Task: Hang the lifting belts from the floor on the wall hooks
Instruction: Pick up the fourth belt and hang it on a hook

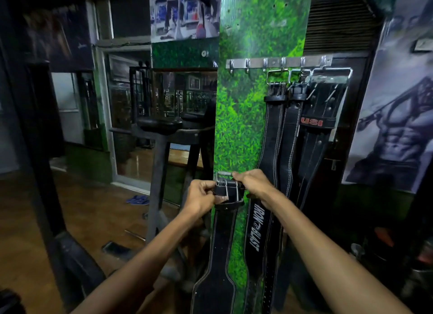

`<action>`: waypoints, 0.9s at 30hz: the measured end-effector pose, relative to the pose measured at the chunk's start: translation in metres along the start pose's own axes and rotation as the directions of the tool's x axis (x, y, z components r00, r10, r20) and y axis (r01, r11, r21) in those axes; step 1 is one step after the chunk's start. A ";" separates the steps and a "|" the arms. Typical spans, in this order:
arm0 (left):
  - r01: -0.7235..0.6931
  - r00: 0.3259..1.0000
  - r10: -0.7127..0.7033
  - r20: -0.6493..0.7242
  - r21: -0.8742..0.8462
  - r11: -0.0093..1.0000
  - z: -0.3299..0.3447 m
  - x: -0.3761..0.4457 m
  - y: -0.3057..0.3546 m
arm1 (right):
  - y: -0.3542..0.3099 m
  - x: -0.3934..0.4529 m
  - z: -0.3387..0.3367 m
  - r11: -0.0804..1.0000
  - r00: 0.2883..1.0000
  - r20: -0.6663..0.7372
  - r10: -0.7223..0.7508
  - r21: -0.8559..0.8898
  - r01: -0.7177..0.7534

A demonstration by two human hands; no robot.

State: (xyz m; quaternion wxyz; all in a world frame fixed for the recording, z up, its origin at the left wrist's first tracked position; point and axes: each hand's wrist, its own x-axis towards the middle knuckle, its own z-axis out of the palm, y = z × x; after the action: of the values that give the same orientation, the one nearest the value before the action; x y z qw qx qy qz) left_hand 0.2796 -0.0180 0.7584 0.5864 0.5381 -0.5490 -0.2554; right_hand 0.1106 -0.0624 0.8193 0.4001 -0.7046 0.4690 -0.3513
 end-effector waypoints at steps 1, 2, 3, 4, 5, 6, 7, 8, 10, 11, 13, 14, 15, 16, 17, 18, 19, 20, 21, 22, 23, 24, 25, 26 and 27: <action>-0.014 1.000 0.014 0.003 -0.002 1.000 -0.002 0.003 0.000 | 0.000 0.001 0.001 0.999 0.998 -0.045 -0.031 0.018 0.032; -0.016 1.000 0.016 0.009 -0.001 1.000 -0.004 0.005 0.000 | -0.002 0.002 0.001 0.995 0.991 -0.098 -0.091 0.037 0.095; -0.020 1.000 0.020 0.016 -0.005 1.000 -0.005 0.008 0.001 | -0.006 0.002 0.000 0.987 0.977 -0.147 -0.155 0.020 0.159; -0.017 1.000 0.017 0.018 -0.012 1.000 -0.007 0.010 0.002 | -0.011 0.003 -0.001 0.976 0.958 -0.185 -0.218 -0.024 0.218; -0.021 1.000 0.022 0.013 -0.034 0.999 -0.009 0.012 0.005 | -0.018 0.003 -0.002 0.963 0.938 -0.215 -0.270 -0.080 0.259; -0.025 1.000 0.025 0.010 -0.049 0.998 -0.011 0.013 0.007 | -0.023 0.004 -0.003 0.948 0.919 -0.235 -0.316 -0.120 0.295; -0.028 0.999 0.029 0.015 -0.069 0.997 -0.014 0.015 0.013 | -0.029 0.005 -0.003 0.937 0.903 -0.254 -0.346 -0.142 0.319; -0.035 0.999 0.036 0.015 -0.089 0.995 -0.017 0.017 0.020 | -0.034 0.007 -0.003 0.931 0.891 -0.273 -0.364 -0.141 0.337; -0.049 0.998 0.040 -0.055 -0.165 0.985 -0.025 0.025 0.034 | -0.043 0.012 -0.002 0.926 0.869 -0.320 -0.377 -0.131 0.354; -0.065 0.992 0.040 -0.120 -0.214 0.975 -0.030 0.031 0.041 | -0.049 0.015 -0.001 0.924 0.857 -0.346 -0.382 -0.138 0.357; -0.153 0.970 0.106 -0.218 -0.211 0.966 -0.041 0.047 0.057 | -0.060 0.021 0.000 0.922 0.839 -0.383 -0.386 -0.141 0.360; -0.214 0.959 0.182 -0.215 -0.138 0.967 -0.044 0.054 0.066 | -0.065 0.024 0.001 0.920 0.831 -0.395 -0.392 -0.143 0.366; -0.276 0.949 0.264 -0.174 -0.048 0.960 -0.047 0.060 0.075 | -0.070 0.025 0.002 0.918 0.820 -0.413 -0.396 -0.152 0.367; -0.331 0.934 0.335 -0.128 0.048 0.942 -0.049 0.066 0.082 | -0.074 0.027 0.003 0.916 0.807 -0.434 -0.399 -0.163 0.365; -0.371 0.919 0.382 -0.094 0.122 0.921 -0.051 0.072 0.090 | -0.077 0.029 0.004 0.917 0.797 -0.454 -0.399 -0.181 0.356; -0.397 0.906 0.416 -0.081 0.178 0.900 -0.053 0.076 0.097 | -0.080 0.030 0.003 0.913 0.787 -0.463 -0.408 -0.192 0.360; -0.421 0.892 0.446 -0.073 0.226 0.878 -0.055 0.080 0.103 | -0.083 0.030 0.002 0.905 0.780 -0.460 -0.424 -0.178 0.386; -0.450 0.875 0.481 -0.060 0.268 0.852 -0.056 0.086 0.112 | -0.086 0.032 -0.001 0.896 0.777 -0.454 -0.436 -0.135 0.424; -0.472 0.859 0.509 -0.045 0.312 0.824 -0.057 0.092 0.121 | -0.090 0.032 -0.005 0.886 0.780 -0.444 -0.441 -0.078 0.457; -0.495 0.844 0.535 -0.026 0.344 0.798 -0.057 0.098 0.131 | -0.095 0.033 -0.011 0.878 0.788 -0.434 -0.437 -0.015 0.479; -0.512 0.832 0.554 -0.012 0.363 0.778 -0.056 0.105 0.142 | -0.100 0.033 -0.017 0.870 0.798 -0.422 -0.431 0.039 0.491; -0.530 0.820 0.573 -0.002 0.375 0.761 -0.053 0.109 0.153 | -0.103 0.033 -0.023 0.865 0.808 -0.408 -0.426 0.078 0.495; -0.542 0.809 0.587 -0.002 0.382 0.748 -0.049 0.116 0.165 | -0.106 0.034 -0.028 0.861 0.809 -0.402 -0.429 0.088 0.501; -0.549 0.801 0.599 -0.009 0.389 0.740 -0.045 0.124 0.174 | -0.107 0.036 -0.032 0.856 0.798 -0.407 -0.445 0.070 0.513; -0.550 0.795 0.606 -0.019 0.398 0.734 -0.041 0.132 0.183 | -0.107 0.038 -0.035 0.849 0.775 -0.423 -0.469 0.024 0.527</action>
State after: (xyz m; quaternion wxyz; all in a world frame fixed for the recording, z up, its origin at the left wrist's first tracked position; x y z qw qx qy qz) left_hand 0.2988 -0.0684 0.9815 0.5624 0.4586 -0.6822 0.0895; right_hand 0.1322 -0.0812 0.9346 0.2364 -0.6860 0.3110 -0.6139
